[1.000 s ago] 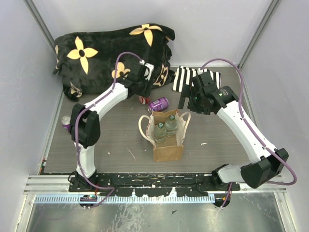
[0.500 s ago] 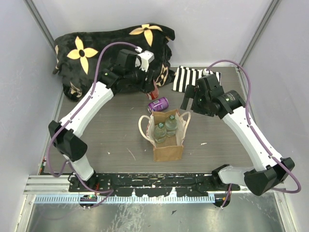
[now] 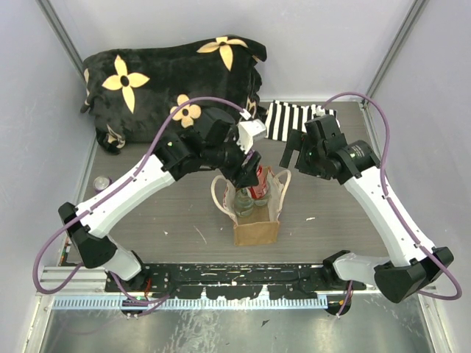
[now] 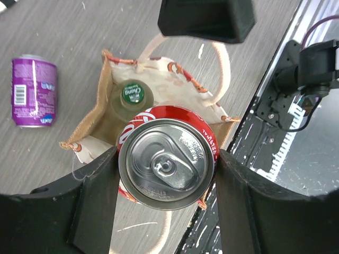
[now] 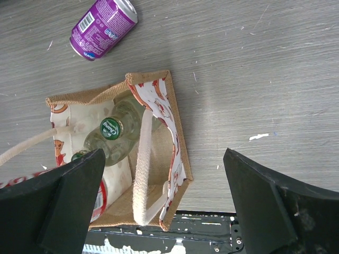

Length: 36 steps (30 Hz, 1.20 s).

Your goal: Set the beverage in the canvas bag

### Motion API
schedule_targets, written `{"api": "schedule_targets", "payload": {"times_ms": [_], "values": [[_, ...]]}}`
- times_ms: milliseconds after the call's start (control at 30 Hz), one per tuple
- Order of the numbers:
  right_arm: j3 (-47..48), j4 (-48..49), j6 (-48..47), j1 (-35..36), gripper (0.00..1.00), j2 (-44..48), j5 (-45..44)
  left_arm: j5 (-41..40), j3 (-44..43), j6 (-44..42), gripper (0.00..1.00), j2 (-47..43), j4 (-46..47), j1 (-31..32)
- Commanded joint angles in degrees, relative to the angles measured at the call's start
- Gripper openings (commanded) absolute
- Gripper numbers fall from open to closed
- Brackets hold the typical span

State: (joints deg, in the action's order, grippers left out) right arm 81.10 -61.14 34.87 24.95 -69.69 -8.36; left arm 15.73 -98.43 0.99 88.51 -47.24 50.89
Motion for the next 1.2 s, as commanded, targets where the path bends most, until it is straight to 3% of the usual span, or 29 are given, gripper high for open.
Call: {"api": "schedule_targets", "payload": {"times_ms": [0,233,1167], "values": [[0.73,0.19,1.53,-0.31,1.00,2.13,-1.61,-1.63,1.98,0.10,0.00,-0.63,5.40,1.92],[0.85,-0.50,1.69,-0.49,1.00,3.10,-2.16,-5.24,4.49,-0.39,0.00,2.63,9.52,5.82],[-1.81,-2.39,1.78,-1.82,1.00,7.22,-2.32,-14.53,11.65,1.72,0.00,14.54,19.72,9.49]]}}
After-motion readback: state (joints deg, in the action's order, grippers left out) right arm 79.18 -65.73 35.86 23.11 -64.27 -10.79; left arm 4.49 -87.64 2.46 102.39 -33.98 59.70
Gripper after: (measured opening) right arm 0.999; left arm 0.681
